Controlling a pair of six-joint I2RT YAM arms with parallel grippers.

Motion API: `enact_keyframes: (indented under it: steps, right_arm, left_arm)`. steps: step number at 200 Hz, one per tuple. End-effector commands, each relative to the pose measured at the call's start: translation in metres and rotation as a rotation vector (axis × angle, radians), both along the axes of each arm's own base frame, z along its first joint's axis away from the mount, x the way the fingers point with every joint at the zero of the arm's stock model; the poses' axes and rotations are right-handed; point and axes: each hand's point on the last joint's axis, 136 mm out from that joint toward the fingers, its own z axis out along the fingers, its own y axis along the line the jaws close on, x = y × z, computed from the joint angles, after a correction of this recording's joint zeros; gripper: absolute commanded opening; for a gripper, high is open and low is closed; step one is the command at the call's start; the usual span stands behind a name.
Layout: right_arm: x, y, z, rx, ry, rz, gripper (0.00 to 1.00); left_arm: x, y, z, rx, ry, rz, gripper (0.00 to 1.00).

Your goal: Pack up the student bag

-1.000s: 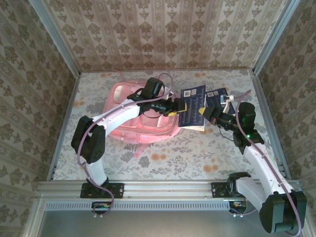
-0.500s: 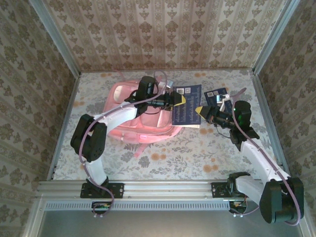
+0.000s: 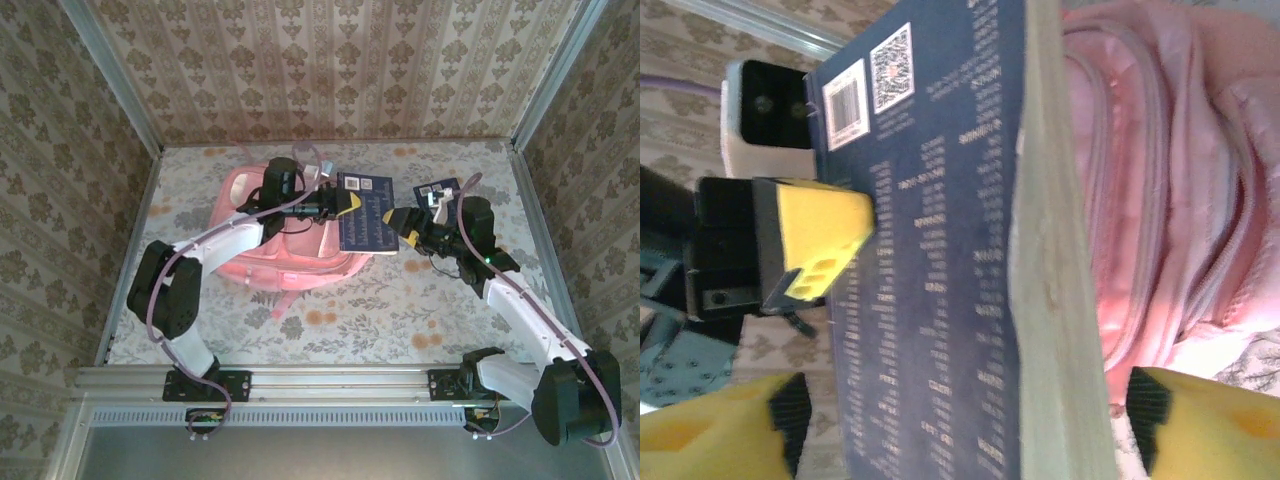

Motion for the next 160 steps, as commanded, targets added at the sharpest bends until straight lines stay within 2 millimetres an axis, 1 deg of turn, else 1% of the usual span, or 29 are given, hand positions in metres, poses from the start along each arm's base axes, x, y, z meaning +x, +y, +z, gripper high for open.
enact_keyframes:
  steps: [1,20,26,45,57,72,97,127,160]
  right_arm:
    - [0.003,-0.011,0.000,-0.031,0.010,-0.133,0.99]
    - [0.001,-0.006,0.000,0.052,0.036,-0.178,1.00]
    - [0.001,-0.005,0.000,0.074,0.045,-0.190,1.00]
    - [0.001,-0.001,-0.001,0.192,0.083,-0.240,1.00]
    - [0.000,0.001,-0.005,0.265,0.106,-0.270,1.00]
    - [0.001,0.007,-0.001,0.330,0.099,-0.284,1.00]
    - [0.001,0.022,0.015,0.372,0.054,-0.271,1.00]
    - [0.009,0.034,0.032,0.426,0.002,-0.255,0.99]
    - [0.020,0.043,0.050,0.478,-0.048,-0.237,0.92]
  left_arm:
    - [0.010,0.010,0.035,-0.078,-0.072,0.109,0.00]
    - [0.018,0.021,0.042,-0.117,-0.068,0.213,0.00]
    - [0.024,0.026,0.043,-0.126,-0.070,0.267,0.00]
    - [0.031,0.037,0.048,-0.172,-0.051,0.366,0.00]
    - [0.033,0.042,0.050,-0.212,-0.038,0.414,0.00]
    - [0.035,0.044,0.055,-0.255,-0.026,0.450,0.00]
    - [0.033,0.043,0.058,-0.282,-0.020,0.477,0.00]
    - [0.028,0.040,0.058,-0.284,-0.013,0.489,0.00]
    - [0.023,0.037,0.053,-0.279,0.003,0.491,0.00]
